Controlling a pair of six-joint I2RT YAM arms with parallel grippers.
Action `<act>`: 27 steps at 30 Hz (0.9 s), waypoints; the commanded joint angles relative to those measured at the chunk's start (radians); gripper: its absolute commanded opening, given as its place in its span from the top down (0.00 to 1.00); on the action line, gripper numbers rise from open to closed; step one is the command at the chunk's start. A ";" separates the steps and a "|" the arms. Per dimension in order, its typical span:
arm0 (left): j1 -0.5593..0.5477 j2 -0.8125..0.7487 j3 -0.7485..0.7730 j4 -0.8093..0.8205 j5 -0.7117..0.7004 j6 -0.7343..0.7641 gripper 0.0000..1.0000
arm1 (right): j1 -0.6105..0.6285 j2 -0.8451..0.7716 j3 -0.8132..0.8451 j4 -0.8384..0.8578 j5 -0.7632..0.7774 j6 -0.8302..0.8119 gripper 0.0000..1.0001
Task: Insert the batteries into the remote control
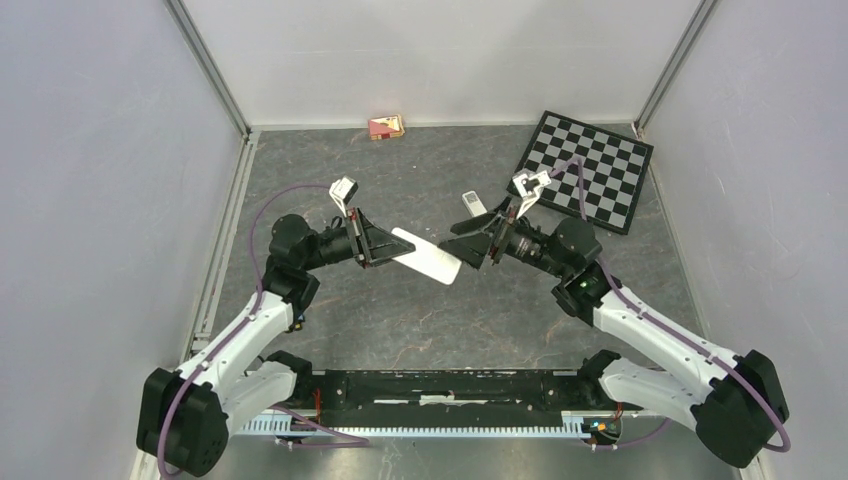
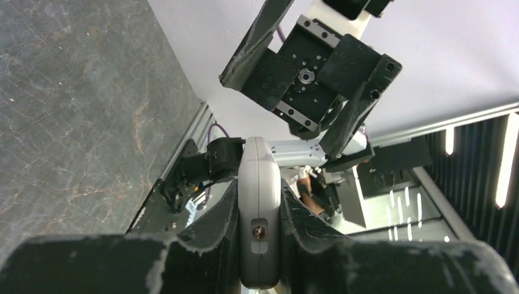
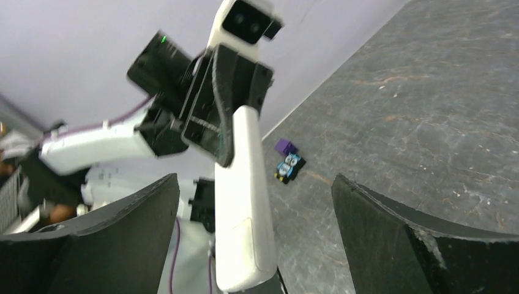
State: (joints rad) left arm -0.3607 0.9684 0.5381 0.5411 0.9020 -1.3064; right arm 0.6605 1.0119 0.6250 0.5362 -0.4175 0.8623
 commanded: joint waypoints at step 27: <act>-0.002 -0.072 0.228 -0.364 0.159 0.611 0.46 | 0.004 0.244 0.174 0.026 -0.524 -0.184 1.00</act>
State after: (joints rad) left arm -0.3553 0.9386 0.7303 0.1806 1.0931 -0.7429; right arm 0.6628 1.2377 0.7967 0.3882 -0.9874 0.5797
